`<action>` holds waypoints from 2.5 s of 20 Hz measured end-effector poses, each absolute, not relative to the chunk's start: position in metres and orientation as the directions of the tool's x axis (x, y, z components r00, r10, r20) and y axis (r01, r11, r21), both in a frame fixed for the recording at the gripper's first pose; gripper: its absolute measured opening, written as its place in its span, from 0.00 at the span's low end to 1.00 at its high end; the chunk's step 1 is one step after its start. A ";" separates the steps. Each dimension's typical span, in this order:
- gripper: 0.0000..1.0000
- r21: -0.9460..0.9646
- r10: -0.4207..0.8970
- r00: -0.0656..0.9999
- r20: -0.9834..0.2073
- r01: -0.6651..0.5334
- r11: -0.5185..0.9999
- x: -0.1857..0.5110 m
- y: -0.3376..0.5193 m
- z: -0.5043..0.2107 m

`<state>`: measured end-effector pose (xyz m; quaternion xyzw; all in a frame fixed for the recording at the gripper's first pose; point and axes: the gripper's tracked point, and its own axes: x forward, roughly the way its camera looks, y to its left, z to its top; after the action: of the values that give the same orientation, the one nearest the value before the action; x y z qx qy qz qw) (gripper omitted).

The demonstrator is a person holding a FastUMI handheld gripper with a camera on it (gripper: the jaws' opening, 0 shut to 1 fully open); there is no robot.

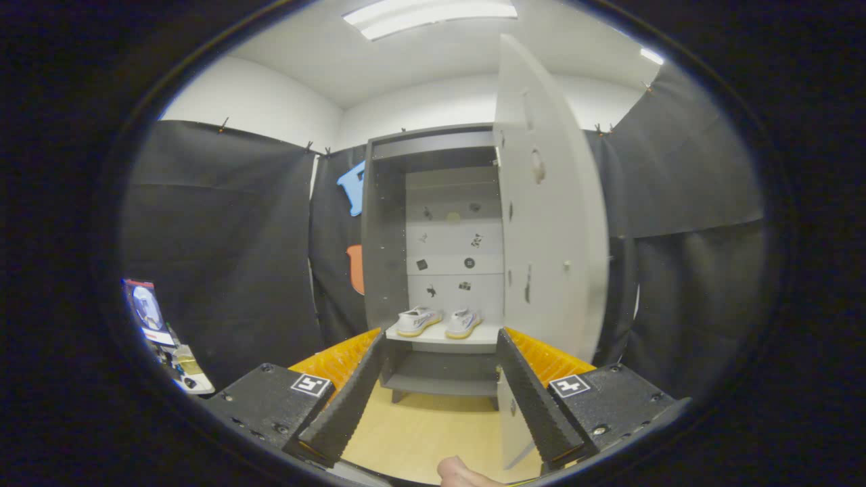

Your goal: Open the shoe cabinet door, grab the shoes and put them into the shoe cabinet, then close the shoe cabinet door.

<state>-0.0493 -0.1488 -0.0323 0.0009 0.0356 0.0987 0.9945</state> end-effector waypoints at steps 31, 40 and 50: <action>0.99 0.022 0.101 0.988 -0.121 -0.099 0.995 0.059 -0.312 -0.038; 0.96 -0.044 0.036 0.991 -0.127 -0.042 0.998 0.054 -0.302 -0.033; 0.96 -0.016 0.080 0.987 -0.143 -0.083 0.996 0.053 -0.251 -0.040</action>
<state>0.0528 -0.2514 -0.0404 -0.0109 0.0711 0.0408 0.9966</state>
